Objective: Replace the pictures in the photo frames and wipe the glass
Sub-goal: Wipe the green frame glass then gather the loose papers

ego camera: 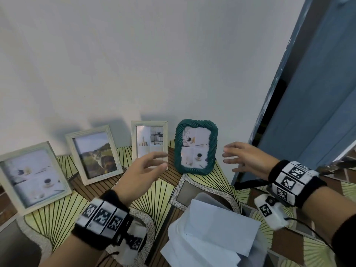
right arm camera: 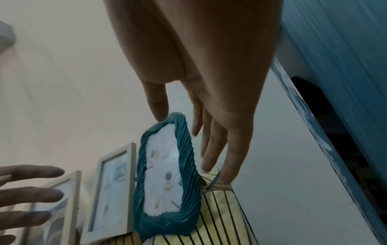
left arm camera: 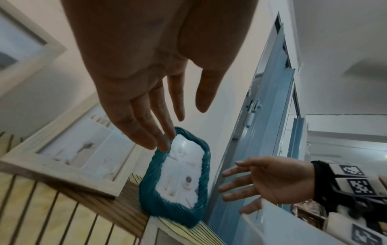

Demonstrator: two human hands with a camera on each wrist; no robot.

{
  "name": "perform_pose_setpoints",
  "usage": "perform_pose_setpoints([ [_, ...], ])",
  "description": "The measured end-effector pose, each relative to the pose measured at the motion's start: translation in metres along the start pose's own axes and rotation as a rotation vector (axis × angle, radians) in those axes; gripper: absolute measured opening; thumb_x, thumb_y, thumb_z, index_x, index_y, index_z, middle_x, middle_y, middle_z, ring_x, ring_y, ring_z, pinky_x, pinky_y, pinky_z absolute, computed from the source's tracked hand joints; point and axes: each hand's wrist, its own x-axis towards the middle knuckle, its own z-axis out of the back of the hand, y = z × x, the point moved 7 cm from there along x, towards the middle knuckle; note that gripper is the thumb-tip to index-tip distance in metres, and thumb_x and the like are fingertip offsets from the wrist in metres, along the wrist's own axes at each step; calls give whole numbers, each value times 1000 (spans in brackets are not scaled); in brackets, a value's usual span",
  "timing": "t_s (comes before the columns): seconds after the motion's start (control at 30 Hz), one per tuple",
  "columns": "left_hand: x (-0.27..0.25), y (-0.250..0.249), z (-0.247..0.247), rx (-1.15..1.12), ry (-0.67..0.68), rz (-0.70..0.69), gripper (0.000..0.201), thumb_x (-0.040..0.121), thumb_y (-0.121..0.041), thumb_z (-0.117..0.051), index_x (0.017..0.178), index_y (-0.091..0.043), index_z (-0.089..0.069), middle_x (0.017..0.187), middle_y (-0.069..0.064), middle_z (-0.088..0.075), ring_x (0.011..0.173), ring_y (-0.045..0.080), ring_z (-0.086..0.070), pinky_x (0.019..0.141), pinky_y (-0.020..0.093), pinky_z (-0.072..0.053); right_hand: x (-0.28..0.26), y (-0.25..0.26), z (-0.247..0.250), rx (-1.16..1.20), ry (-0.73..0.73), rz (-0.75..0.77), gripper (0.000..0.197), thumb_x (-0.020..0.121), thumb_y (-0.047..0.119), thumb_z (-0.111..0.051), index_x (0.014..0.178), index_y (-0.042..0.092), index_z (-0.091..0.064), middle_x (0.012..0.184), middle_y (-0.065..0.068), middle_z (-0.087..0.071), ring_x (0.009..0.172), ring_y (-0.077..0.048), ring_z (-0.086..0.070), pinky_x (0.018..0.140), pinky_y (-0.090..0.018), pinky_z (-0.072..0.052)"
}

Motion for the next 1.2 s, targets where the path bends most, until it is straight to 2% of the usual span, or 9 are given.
perform_pose_setpoints([
  [0.2, -72, 11, -11, 12, -44, -26, 20, 93, -15, -63, 106, -29, -68, 96, -1, -73, 80, 15, -70, 71, 23, -55, -76, 0, -19, -301, 62, 233, 16, 96, 39, -58, 102, 28, -68, 102, 7, -74, 93, -9, -70, 90, -36, -52],
  [0.4, -99, 54, -32, 199, 51, 102, 30, 94, -16, -61, 118, -33, -60, 106, -8, -67, 96, 9, -64, 86, 29, -55, -133, -35, -41, -585, 53, 294, 27, 91, 53, -57, 117, 48, -53, 121, 24, -58, 114, 7, -53, 95, -27, -49],
  [0.53, -100, 73, -55, 426, 210, 152, 51, 93, -26, -62, 141, -29, -44, 126, -11, -57, 110, 6, -56, 94, 25, -48, -147, -50, -55, -525, 102, 307, 33, 93, 30, -65, 122, 37, -52, 116, 21, -61, 94, 12, -60, 72, -10, -50],
  [0.7, -91, 68, -76, 553, 251, 119, 33, 88, -23, -65, 121, -22, -59, 112, -7, -64, 97, 13, -58, 91, 32, -50, -148, -70, -57, -611, 39, 274, 56, 91, 9, -63, 140, 27, -43, 125, 3, -60, 106, -12, -60, 92, -30, -52],
  [0.77, -85, 66, -80, 630, 226, 123, 26, 84, -28, -70, 107, -18, -62, 101, -3, -66, 90, 17, -61, 84, 37, -53, -148, -74, -56, -625, -1, 278, 61, 87, 0, -60, 139, 29, -43, 124, -2, -59, 108, -17, -58, 91, -30, -51],
  [0.87, -77, 67, -85, 741, 217, 175, 34, 74, -42, -81, 89, -23, -58, 93, -4, -62, 85, 17, -60, 75, 32, -52, -146, -79, -54, -615, -45, 294, 66, 83, -7, -54, 136, 33, -46, 118, -2, -59, 96, -15, -57, 72, -18, -46],
  [1.0, -71, 73, -87, 856, 199, 260, 58, 63, -51, -86, 103, -23, -55, 108, -2, -57, 98, 20, -59, 90, 41, -53, -147, -88, -48, -597, -103, 298, 62, 81, -5, -54, 129, 34, -50, 113, 2, -61, 94, -12, -58, 69, -15, -42],
  [1.07, -68, 74, -88, 883, 207, 284, 63, 62, -51, -86, 107, -20, -56, 106, -2, -59, 98, 19, -58, 88, 39, -53, -149, -92, -43, -597, -135, 300, 57, 80, -4, -55, 122, 35, -51, 106, 7, -62, 88, -2, -57, 61, -9, -40],
  [1.2, -64, 74, -89, 872, 205, 310, 64, 61, -50, -88, 109, -19, -58, 104, -4, -56, 96, 18, -58, 85, 34, -53, -156, -95, -32, -617, -218, 293, 53, 79, -3, -56, 109, 39, -48, 93, 14, -60, 81, -6, -55, 58, -15, -41],
])
